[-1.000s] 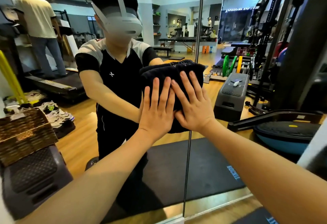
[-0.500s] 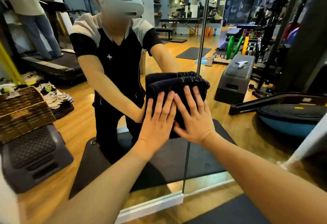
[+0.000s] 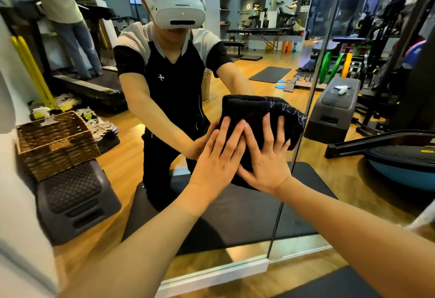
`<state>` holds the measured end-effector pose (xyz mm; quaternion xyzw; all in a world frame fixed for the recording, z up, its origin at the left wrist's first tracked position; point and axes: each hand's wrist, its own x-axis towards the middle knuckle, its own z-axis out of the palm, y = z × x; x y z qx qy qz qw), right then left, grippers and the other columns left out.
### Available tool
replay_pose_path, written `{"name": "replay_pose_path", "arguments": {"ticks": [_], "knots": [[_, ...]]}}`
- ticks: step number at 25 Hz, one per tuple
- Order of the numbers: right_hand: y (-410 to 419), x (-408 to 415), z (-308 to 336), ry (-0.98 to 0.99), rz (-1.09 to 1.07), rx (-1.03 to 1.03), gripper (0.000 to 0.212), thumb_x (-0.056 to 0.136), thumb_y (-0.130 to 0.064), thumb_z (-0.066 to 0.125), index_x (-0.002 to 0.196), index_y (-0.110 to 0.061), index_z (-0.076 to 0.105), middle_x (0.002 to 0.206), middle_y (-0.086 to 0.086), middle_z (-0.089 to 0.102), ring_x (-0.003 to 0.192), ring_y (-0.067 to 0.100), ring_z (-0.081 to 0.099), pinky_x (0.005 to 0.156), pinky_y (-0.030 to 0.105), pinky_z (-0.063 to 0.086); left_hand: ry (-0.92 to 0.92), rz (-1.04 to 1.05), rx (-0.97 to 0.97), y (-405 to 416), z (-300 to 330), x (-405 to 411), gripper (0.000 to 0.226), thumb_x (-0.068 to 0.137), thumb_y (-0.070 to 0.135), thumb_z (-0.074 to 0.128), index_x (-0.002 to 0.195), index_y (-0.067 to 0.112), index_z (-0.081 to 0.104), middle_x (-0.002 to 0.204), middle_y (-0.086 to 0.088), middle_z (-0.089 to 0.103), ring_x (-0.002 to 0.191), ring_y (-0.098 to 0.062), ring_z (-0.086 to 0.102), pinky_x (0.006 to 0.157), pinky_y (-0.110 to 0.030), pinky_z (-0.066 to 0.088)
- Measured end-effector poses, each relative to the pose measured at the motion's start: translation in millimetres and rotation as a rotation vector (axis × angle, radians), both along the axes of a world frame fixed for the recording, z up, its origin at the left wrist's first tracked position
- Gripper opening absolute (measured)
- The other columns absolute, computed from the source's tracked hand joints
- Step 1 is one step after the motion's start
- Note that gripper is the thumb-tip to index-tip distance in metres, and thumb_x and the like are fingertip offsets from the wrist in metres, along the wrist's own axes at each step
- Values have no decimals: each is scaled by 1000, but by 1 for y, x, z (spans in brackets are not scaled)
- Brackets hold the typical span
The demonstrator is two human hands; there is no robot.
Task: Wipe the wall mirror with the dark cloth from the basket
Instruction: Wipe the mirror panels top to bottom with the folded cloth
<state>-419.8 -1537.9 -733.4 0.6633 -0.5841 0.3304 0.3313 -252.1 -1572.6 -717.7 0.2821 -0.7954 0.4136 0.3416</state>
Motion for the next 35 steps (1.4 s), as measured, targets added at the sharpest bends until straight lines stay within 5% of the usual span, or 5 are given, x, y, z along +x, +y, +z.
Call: {"name": "replay_pose_path", "arguments": {"ticks": [9,16,23,29,35], "knots": [[12,-46,21,210,-35,-100,82,90,-72,53,159,-36,30,167,10,20,154,43,19,113,58,32,184,-116,101,13,22,-25,34,103,14,46,131,-1,57,163,-26,21,147,-52,25,123,-57,22],[-4,-27,12,145,70,-107,91,87,-67,62,161,-31,24,166,15,16,152,49,11,114,71,24,129,-109,90,9,25,-13,24,102,15,51,114,-3,63,161,-28,23,147,-54,23,121,-60,26],[-24,37,10,175,107,-185,91,86,-68,61,161,-31,26,166,14,17,157,43,4,115,66,21,103,-53,99,0,21,56,29,100,19,53,120,-1,57,163,-29,18,149,-53,17,120,-58,29],[-41,123,4,236,87,-215,90,90,-73,43,164,-31,13,172,11,-6,157,39,-10,113,61,18,77,-38,136,-6,19,145,37,91,24,65,118,1,52,162,-26,22,148,-51,18,118,-57,32],[-56,245,-2,239,91,-222,89,91,-74,44,163,-29,18,166,15,6,157,40,-12,114,60,14,47,66,129,-14,17,264,43,95,26,62,122,-3,48,162,-33,15,146,-57,23,118,-63,30]]}}
